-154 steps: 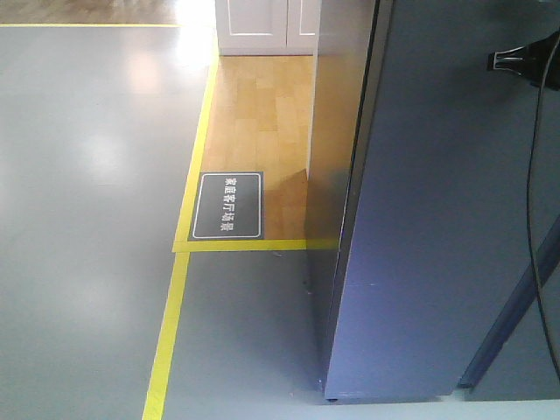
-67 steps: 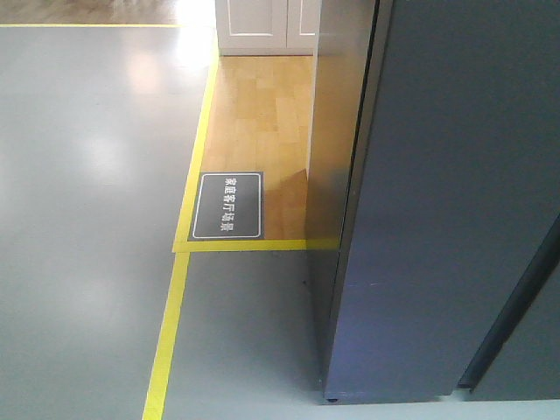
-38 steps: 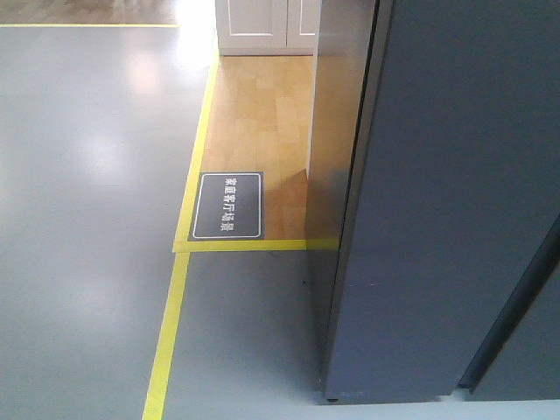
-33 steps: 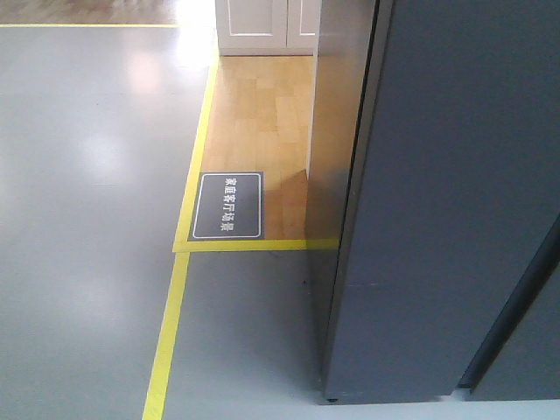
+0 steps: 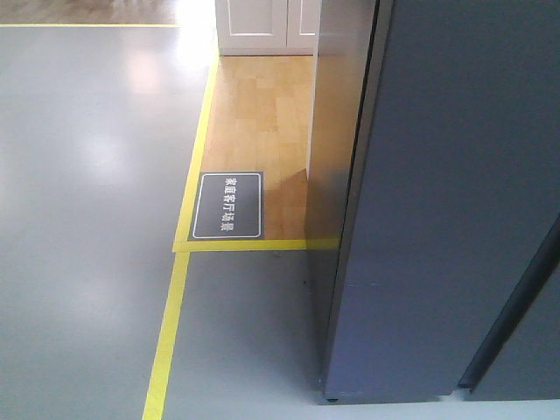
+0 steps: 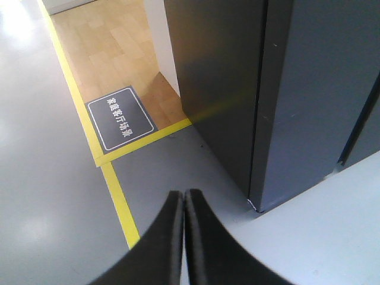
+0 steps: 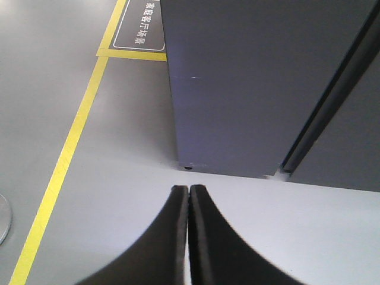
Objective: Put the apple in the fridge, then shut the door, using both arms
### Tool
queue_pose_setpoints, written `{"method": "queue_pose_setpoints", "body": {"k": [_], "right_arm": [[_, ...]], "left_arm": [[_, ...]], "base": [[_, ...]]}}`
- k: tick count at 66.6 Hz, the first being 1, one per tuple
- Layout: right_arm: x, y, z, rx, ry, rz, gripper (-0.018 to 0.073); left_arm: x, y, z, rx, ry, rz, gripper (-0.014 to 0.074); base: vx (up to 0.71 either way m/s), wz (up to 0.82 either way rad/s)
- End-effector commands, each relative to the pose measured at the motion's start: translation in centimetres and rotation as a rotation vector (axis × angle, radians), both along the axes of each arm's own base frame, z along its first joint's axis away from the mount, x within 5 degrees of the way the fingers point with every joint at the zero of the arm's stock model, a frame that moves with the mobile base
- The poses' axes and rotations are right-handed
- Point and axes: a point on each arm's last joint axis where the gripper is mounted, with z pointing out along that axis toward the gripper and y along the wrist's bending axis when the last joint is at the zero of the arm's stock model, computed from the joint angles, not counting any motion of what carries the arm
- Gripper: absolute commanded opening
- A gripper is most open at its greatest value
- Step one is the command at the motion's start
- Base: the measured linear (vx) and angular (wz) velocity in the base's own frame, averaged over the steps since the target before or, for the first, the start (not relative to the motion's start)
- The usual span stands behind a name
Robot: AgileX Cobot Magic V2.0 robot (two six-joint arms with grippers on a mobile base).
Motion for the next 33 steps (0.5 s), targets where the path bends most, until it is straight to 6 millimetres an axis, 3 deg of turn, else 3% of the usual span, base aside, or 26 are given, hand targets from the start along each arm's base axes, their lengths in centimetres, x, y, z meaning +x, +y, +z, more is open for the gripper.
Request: {"method": "queue_pose_setpoints", "body": {"k": [1,18,33], "right_arm": [[0.4,0.0,1.0,0.006,-0.065,0.001,-0.0003],[0.4,0.0,1.0,0.006,-0.065,0.001,-0.0003],[0.4,0.0,1.0,0.005,-0.066,0.000,-0.0003]], "left_arm": [[0.1,-0.1,1.1,-0.030,-0.058,-0.010,-0.0006],[-0.9,0.6,0.5,-0.103,-0.116,-0.032,-0.0006],[-2.8,2.7,-2.8,-0.219,-0.331,0.092,-0.0006]], "base": [[0.00,0.00],[0.00,0.00],[0.00,0.00]]}}
